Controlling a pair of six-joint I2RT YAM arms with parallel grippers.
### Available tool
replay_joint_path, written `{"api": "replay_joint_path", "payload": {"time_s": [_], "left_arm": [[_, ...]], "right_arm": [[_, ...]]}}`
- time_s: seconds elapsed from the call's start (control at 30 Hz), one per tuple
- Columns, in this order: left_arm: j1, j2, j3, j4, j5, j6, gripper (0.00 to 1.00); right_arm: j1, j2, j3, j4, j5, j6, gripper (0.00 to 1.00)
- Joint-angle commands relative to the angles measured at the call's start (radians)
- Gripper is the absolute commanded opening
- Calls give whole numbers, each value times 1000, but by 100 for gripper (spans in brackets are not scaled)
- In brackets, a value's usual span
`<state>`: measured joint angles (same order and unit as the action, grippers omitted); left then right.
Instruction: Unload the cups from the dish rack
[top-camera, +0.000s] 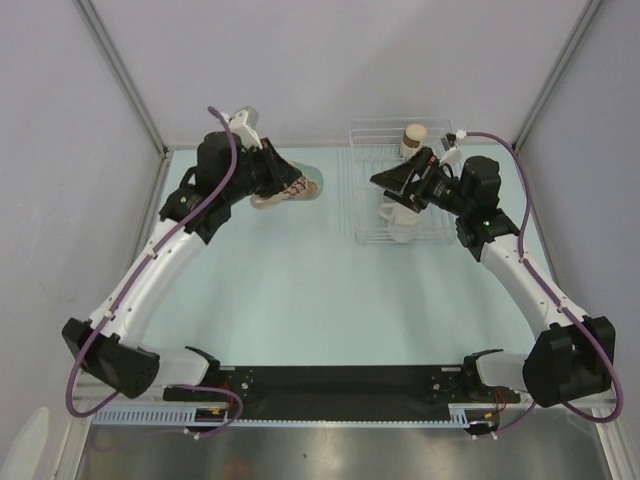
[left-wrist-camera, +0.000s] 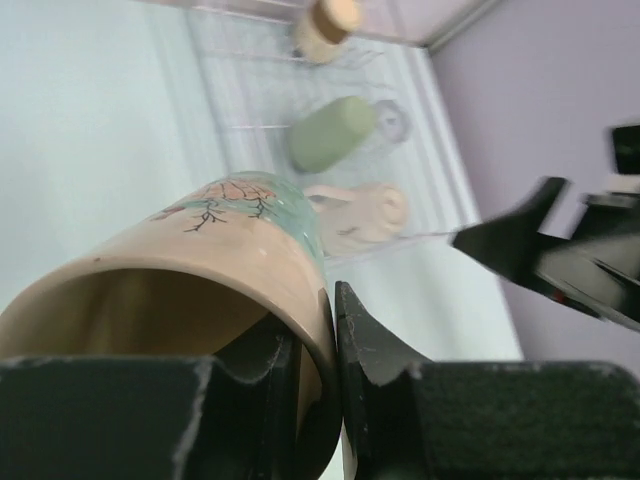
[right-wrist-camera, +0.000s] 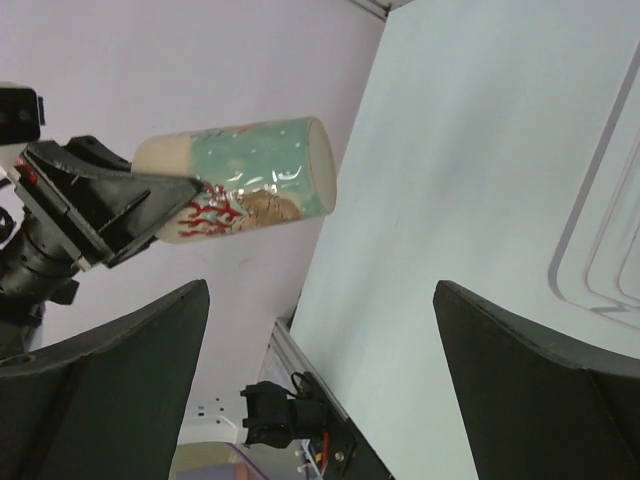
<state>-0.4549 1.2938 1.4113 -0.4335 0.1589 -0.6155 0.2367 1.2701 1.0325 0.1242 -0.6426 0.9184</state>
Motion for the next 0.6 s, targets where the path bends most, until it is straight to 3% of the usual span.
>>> {"api": "replay_joint_path", "payload": {"time_s": [0.0, 0.07, 0.2, 0.57], "left_arm": [[10, 100, 268, -178, -241, 155, 0], [10, 193, 346, -293, -320, 203, 0], [10, 404, 671, -499, -505, 286, 0], [91, 699, 873, -511, -526, 344, 0]], "right_arm": [[18, -18, 75, -89, 50, -84, 100], [32, -15, 92, -118, 67, -118, 100], [62, 2, 152, -225, 125, -170, 100], [84, 6, 199, -337, 172, -211, 100]]}}
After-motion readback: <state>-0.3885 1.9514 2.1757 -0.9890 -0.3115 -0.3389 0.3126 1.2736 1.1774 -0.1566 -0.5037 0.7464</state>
